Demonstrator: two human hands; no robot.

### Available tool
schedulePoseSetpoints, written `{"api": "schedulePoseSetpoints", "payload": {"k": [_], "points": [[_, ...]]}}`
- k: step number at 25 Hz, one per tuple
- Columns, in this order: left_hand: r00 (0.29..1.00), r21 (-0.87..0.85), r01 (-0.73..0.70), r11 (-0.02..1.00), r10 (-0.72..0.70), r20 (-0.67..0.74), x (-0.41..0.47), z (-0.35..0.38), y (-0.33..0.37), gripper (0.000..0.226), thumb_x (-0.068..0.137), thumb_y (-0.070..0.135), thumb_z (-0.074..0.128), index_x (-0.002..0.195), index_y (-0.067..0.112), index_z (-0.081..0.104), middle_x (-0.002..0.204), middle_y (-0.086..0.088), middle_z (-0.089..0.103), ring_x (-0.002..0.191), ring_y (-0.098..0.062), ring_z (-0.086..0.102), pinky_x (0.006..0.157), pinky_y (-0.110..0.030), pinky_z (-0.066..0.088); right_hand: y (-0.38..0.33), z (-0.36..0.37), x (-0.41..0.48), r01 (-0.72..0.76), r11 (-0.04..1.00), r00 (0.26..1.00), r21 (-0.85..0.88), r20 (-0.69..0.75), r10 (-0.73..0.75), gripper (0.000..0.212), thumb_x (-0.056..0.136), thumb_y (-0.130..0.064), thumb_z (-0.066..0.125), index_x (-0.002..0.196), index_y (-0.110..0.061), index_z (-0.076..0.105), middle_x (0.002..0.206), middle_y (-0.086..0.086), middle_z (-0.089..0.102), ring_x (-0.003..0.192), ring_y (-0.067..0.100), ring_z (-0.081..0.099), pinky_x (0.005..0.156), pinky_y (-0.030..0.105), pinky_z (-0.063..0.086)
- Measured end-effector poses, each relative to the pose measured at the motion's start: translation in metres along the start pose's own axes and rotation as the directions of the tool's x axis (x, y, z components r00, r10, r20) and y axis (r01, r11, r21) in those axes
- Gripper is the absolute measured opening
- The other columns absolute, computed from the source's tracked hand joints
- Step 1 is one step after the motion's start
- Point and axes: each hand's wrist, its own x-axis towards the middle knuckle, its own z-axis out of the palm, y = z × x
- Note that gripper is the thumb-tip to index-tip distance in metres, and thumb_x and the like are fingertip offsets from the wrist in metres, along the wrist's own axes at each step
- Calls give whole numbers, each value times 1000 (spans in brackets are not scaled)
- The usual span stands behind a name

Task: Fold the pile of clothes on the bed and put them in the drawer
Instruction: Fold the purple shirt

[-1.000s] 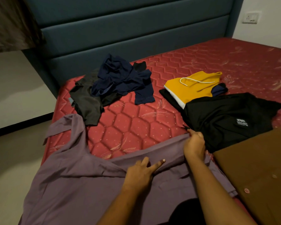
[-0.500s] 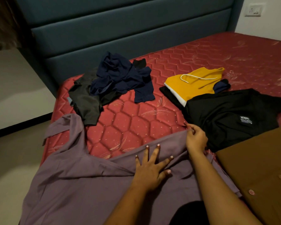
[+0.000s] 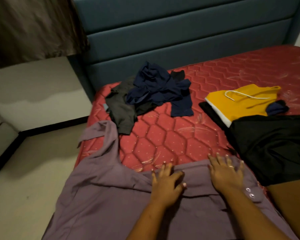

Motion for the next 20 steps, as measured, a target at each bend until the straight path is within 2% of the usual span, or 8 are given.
{"api": "schedulePoseSetpoints", "payload": {"k": [3,5,8,11,13,15,17,20], "points": [[944,31,261,965,-248,-218,-17,-30,-71,52,93,51,39,143,38,37,162,3,0,149,-18,-3,116,-54,-2,-17,-24,-4,-96,987,994,-127,-64,89,60,94,-21,17,153,-32,16,162,0,6,147,31,-2,94,60,-34],[881,7,398,917,-380,-280,-36,-48,-125,49,96,45,44,144,38,35,162,3,-2,148,-19,-5,115,-55,4,-48,-44,-6,-7,990,995,-137,-99,-6,61,92,-18,24,151,-29,21,161,1,8,148,28,0,106,62,-19],[831,-22,519,855,-510,-220,-64,-58,-192,57,96,52,40,149,40,22,162,4,-1,148,-20,-4,115,-58,9,-133,-58,-9,271,954,961,130,-96,-260,55,92,-22,44,145,-31,34,157,-3,21,147,20,13,116,55,4],[844,7,510,860,-498,-200,-76,-45,-219,61,94,66,21,150,47,6,162,6,-5,148,-18,-6,114,-59,1,-240,-56,-11,492,711,836,503,-46,-546,46,91,-18,51,137,-18,51,144,5,47,131,22,45,108,33,33],[842,48,494,868,-465,-274,-77,-33,-224,71,83,75,-2,149,49,1,161,8,-7,149,-18,-6,114,-58,-3,-303,-44,-14,419,594,789,686,47,-612,42,91,-15,54,133,-8,54,134,12,57,119,29,55,97,33,43],[826,78,484,872,-425,-370,-78,-22,-228,76,82,76,-9,148,49,17,161,5,13,148,-21,13,113,-58,4,-347,-35,-9,271,520,829,810,78,-553,48,89,-23,59,135,-12,51,131,12,59,114,32,58,94,40,47],[817,28,465,885,-417,-398,-77,-17,-230,64,92,69,6,140,44,40,149,1,42,138,-22,34,106,-57,13,-374,-37,5,112,412,882,904,100,-460,61,85,-34,64,140,-18,42,135,9,55,116,34,56,95,47,48],[789,7,445,896,-388,-476,-75,-15,-234,55,90,63,31,136,40,50,143,0,50,134,-21,36,109,-52,8,-405,-52,35,29,277,917,960,84,-390,65,93,-24,61,149,-14,28,141,10,47,124,35,49,99,46,44]]}}
